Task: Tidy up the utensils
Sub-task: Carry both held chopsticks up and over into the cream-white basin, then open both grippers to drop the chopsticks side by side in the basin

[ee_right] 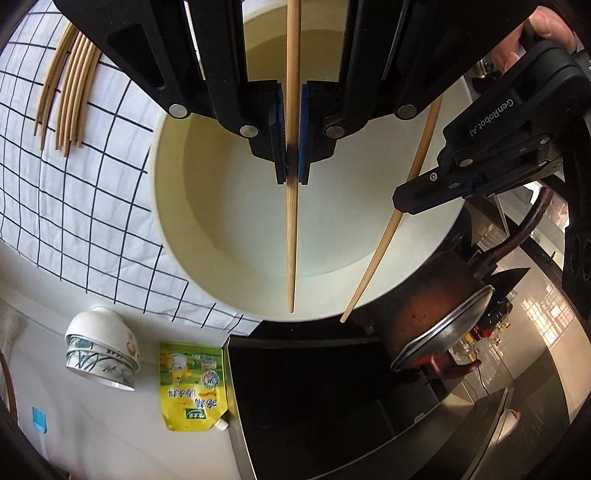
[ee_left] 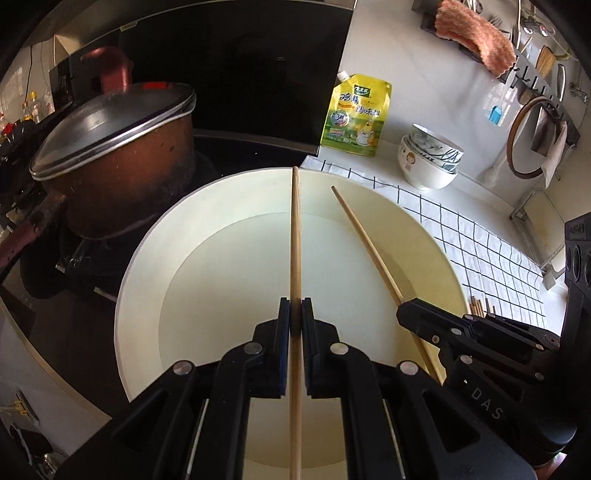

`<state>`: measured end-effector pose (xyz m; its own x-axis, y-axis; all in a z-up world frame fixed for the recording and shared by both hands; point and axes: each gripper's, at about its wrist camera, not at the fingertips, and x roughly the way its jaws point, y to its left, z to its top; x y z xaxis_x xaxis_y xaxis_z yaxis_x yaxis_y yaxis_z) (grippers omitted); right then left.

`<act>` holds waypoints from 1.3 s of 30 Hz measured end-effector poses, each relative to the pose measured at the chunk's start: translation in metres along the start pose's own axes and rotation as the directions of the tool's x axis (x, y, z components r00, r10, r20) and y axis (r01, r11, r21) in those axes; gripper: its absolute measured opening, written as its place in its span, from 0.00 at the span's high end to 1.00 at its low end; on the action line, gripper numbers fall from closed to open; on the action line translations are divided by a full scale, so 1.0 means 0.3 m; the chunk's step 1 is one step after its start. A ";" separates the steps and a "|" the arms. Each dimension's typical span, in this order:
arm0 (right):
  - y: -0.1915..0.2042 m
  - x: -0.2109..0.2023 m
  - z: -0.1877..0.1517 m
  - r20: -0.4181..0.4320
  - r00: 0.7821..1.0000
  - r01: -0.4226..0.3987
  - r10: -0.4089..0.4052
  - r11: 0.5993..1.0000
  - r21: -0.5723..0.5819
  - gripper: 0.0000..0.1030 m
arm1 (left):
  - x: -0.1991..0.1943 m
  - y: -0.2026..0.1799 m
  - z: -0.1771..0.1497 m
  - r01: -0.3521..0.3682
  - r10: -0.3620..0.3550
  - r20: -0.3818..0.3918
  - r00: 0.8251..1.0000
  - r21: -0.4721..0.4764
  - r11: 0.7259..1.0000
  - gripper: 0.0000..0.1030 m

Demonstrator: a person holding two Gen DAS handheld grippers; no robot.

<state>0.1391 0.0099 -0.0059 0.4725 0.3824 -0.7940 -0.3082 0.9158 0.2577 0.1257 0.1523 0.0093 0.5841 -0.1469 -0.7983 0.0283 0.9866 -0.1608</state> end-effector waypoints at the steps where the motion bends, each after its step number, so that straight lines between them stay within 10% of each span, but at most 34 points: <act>1: 0.000 0.015 -0.001 -0.014 1.000 0.001 -0.001 1.000 0.002 0.94 | 0.014 0.013 -0.003 0.000 0.000 -0.009 1.000 -0.007 1.000 0.93; 15: -0.012 0.113 0.004 -0.075 0.996 0.047 -0.045 0.999 0.026 0.94 | 0.122 0.065 -0.016 -0.015 0.013 -0.100 0.995 -0.015 1.000 0.92; 20: -0.016 0.086 0.000 -0.046 0.998 0.046 -0.045 0.999 0.023 0.88 | 0.110 0.080 -0.021 -0.035 0.032 -0.085 0.996 -0.031 0.999 0.59; 39: 0.011 -0.019 -0.068 0.018 0.998 0.053 -0.054 0.999 0.001 0.84 | -0.009 0.112 -0.060 -0.103 0.101 -0.024 0.995 -0.068 0.992 0.44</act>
<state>0.1185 0.0081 -0.0119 0.5034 0.3351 -0.7965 -0.2821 0.9350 0.2151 0.1105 0.1844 -0.0042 0.5643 -0.0479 -0.8242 -0.0868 0.9893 -0.1169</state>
